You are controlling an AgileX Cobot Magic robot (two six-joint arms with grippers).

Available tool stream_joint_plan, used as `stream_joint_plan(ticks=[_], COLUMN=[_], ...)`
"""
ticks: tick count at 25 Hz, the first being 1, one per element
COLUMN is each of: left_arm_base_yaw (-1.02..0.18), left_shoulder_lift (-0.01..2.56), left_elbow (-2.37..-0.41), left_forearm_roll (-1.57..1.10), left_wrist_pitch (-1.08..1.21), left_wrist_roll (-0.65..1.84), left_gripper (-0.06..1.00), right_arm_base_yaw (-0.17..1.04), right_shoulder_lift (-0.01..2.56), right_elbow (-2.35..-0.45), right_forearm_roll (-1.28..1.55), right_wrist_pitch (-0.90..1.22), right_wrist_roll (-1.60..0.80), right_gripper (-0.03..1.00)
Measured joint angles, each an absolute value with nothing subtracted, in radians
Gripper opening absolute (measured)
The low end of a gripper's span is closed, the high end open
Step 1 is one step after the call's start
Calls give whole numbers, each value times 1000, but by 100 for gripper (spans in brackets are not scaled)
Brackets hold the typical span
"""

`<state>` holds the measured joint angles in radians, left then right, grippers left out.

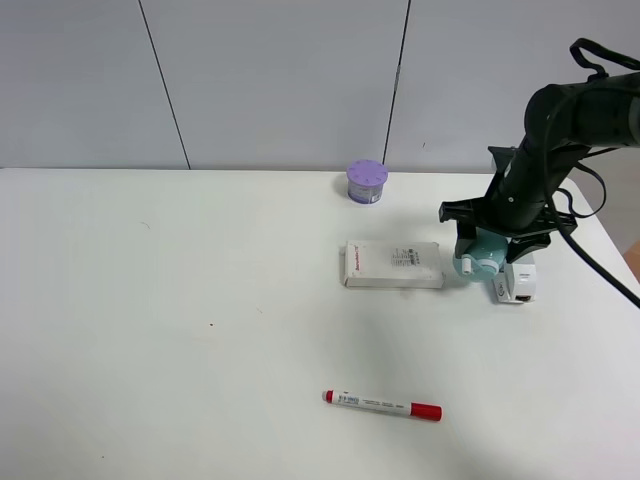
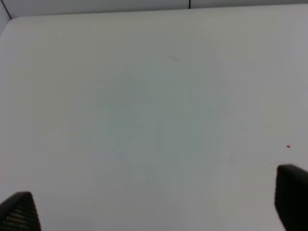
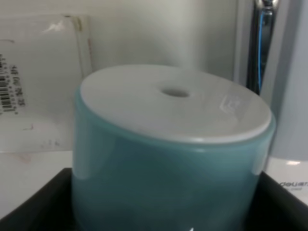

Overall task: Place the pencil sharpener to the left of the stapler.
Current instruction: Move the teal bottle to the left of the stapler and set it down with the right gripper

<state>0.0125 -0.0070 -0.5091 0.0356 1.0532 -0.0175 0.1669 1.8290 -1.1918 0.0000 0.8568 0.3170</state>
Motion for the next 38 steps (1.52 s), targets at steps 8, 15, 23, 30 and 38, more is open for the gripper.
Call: stream_joint_plan(ticks=[8,15,23,30,38], left_arm_base_yaw=[12,12,12,12,12], left_shoulder_lift=[-7,-7,-7,-7,-7], left_elbow=[-509,-509,-509,-509,-509], left_forearm_roll=[36,36,36,36,36], left_wrist_pitch=[1053,1053,1053,1053,1053], left_wrist_roll=[-18,-18,-18,-18,-18], left_gripper=[99,99,99,99,99], right_arm_base_yaw=[162,161,161,161,161], right_shoulder_lift=[1888,1912,1921,1923,1923], right_elbow=[-1192,-1192,-1192,-1192,-1192], right_forearm_roll=[20,26,26,26,26], right_wrist_pitch=[829,820,810,804,805], right_wrist_roll=[311,299,290,288,288], right_gripper=[64,64,64,64,64])
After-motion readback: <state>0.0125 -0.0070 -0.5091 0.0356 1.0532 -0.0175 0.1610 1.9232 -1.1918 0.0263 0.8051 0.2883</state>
